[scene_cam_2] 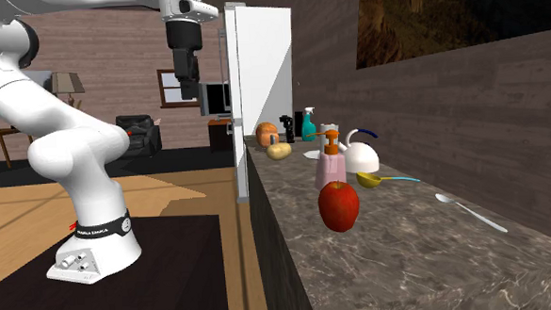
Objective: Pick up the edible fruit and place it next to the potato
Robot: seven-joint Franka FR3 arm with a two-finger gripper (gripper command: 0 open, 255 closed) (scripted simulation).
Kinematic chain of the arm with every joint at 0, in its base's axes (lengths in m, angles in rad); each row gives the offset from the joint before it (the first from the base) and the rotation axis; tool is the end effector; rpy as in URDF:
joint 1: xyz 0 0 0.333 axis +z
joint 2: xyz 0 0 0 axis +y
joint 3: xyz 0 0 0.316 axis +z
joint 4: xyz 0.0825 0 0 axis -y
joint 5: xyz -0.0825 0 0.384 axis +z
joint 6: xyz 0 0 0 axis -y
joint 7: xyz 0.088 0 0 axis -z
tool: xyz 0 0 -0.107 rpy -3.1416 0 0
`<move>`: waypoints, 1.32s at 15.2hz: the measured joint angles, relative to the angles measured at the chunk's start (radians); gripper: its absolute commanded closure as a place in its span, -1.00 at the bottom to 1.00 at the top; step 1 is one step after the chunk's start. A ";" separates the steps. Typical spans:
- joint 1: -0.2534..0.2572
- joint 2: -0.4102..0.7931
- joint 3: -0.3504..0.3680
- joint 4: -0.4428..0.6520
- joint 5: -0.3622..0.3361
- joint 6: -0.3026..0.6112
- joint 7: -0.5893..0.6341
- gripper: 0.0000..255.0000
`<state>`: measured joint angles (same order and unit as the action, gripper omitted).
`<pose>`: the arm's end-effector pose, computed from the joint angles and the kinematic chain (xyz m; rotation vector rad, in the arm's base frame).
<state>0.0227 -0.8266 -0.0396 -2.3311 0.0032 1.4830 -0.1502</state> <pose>0.2869 -0.0088 0.6064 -3.0992 -0.2276 0.0300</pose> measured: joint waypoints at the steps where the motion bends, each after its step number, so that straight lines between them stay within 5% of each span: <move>1: 0.000 0.000 0.000 0.000 0.000 0.000 0.000 -1.00; 12: 0.005 0.307 -0.044 0.038 -0.021 0.308 -0.064 -1.00; 20: 0.013 0.582 -0.070 0.167 -0.009 0.489 -0.113 -1.00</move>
<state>0.0353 -0.2445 -0.1097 -2.1641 -0.0061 1.9721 -0.2632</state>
